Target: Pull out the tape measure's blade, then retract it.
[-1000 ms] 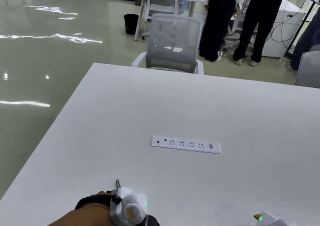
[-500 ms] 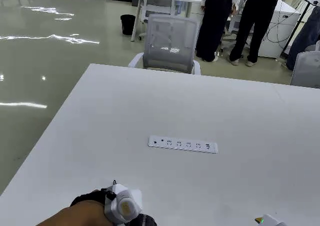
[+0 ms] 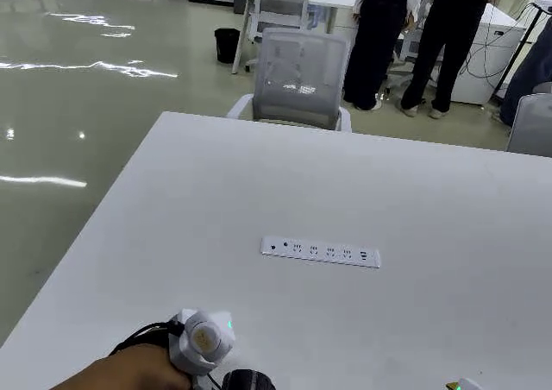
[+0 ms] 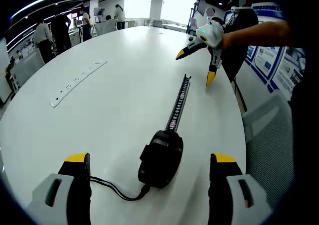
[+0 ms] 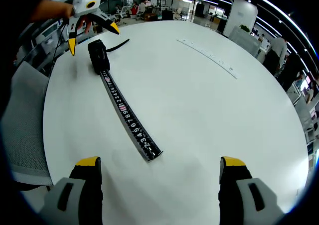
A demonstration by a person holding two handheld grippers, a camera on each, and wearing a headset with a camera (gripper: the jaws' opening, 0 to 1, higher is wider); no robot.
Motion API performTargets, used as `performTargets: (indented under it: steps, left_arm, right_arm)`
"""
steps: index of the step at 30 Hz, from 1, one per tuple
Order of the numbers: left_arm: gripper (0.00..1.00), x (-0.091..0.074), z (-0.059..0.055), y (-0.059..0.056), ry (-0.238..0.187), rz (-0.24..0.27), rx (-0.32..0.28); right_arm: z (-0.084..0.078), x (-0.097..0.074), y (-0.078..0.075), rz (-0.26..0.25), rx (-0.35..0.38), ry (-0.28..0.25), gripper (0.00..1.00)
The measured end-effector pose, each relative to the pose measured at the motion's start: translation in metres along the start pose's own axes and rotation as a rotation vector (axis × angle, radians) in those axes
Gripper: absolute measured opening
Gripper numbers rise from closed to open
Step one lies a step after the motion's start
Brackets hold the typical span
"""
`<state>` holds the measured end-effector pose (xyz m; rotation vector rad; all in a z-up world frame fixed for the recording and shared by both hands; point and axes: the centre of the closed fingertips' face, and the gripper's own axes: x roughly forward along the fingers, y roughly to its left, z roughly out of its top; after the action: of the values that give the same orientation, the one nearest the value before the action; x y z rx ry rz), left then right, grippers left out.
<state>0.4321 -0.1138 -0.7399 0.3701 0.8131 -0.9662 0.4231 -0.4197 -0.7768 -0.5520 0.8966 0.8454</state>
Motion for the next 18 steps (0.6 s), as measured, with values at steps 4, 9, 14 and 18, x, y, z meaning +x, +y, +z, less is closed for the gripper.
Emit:
performTargets:
  steps: [4,9,14,18]
  left_arm:
    - [0.99,-0.01,0.008,0.011,-0.073,0.058,-0.036]
    - [0.99,-0.026,-0.008,0.014,-0.104,0.093,-0.075]
    - [0.99,-0.045,-0.034,0.022,-0.12,0.155,-0.142]
    - [0.99,-0.068,-0.042,0.029,-0.21,0.229,-0.243]
  right_arm:
    - [0.011,-0.008,-0.002,-0.024,0.051,-0.056,1.0]
    - [0.008,-0.016,-0.006,-0.057,0.172,-0.116,1.0]
    - [-0.004,-0.025,-0.007,-0.086,0.233,-0.153,1.0]
    - [-0.013,-0.035,-0.001,-0.136,0.261,-0.186,1.0]
